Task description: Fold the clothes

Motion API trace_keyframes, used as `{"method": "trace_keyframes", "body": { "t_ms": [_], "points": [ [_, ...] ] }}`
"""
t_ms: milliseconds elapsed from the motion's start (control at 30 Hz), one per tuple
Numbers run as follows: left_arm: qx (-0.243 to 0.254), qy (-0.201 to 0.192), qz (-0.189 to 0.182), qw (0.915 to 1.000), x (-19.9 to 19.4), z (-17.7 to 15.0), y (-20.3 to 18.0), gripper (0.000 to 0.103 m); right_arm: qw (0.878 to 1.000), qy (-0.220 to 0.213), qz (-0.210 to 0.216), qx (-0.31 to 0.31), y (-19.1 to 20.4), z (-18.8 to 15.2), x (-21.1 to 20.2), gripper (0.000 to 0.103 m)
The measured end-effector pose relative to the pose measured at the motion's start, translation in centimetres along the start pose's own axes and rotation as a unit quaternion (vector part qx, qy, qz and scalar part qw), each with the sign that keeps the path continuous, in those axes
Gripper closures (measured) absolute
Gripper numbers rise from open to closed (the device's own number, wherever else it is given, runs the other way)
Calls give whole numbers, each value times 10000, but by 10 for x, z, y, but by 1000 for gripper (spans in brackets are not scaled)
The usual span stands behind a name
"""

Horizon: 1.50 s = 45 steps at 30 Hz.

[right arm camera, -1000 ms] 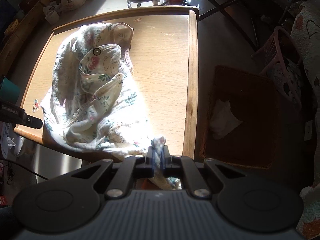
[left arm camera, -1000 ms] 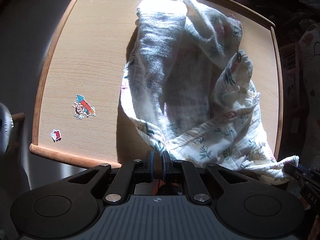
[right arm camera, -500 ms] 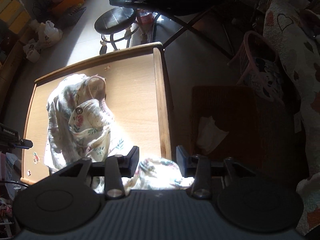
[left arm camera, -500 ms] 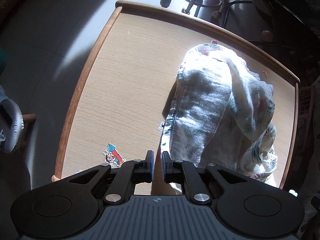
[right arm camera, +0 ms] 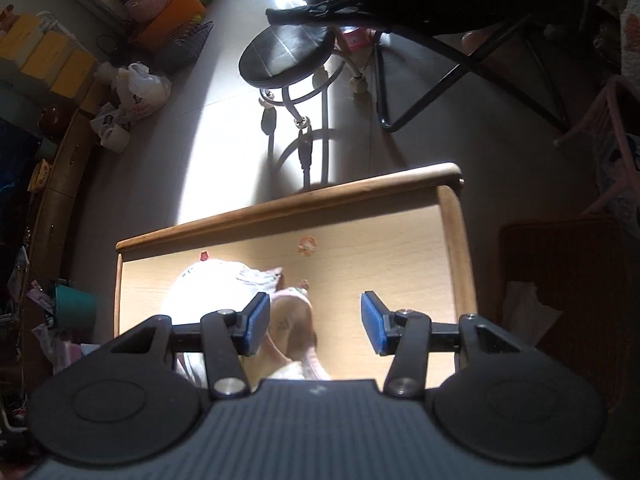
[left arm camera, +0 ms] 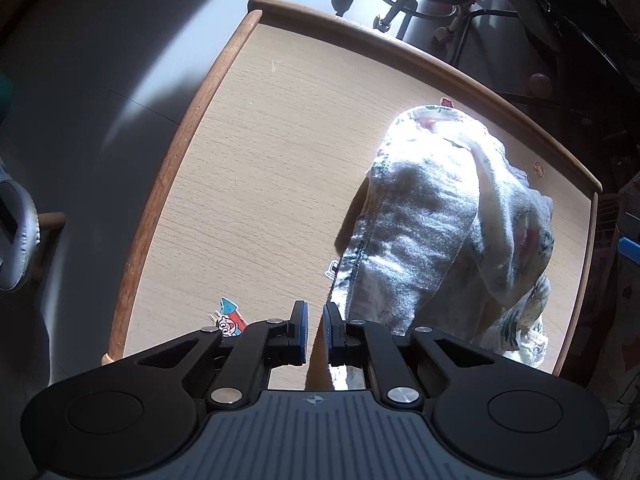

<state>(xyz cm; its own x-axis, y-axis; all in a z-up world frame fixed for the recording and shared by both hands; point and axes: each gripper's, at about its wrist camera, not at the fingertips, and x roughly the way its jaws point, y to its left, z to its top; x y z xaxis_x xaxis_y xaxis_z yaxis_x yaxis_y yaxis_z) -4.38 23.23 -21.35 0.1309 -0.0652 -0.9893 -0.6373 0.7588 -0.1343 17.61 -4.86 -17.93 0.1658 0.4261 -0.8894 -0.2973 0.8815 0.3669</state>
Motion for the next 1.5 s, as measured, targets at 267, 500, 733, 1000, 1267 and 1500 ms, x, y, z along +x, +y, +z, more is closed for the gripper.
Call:
{"method": "trace_keyframes", "body": {
  "t_ms": [267,500,733,1000,1267,1500],
  "points": [
    [-278,31,-130,9995,-4,2,8,90,9988,342,-3,-361,41,9,53,54],
    [-384,39,-206,9990,-7,2,16,90,9972,433,-197,-571,52,10,68,54],
    [-485,36,-226,9986,-10,4,27,90,9970,468,-293,-542,52,11,79,54],
    [-525,17,-269,9983,-14,6,33,90,9962,499,-429,-578,52,9,89,54],
    [-581,26,-205,9981,-15,5,38,90,9944,509,-563,-731,60,7,97,57],
    [-624,60,-186,9979,-18,6,41,90,9925,476,-657,-916,67,3,100,83]
  ]
}}
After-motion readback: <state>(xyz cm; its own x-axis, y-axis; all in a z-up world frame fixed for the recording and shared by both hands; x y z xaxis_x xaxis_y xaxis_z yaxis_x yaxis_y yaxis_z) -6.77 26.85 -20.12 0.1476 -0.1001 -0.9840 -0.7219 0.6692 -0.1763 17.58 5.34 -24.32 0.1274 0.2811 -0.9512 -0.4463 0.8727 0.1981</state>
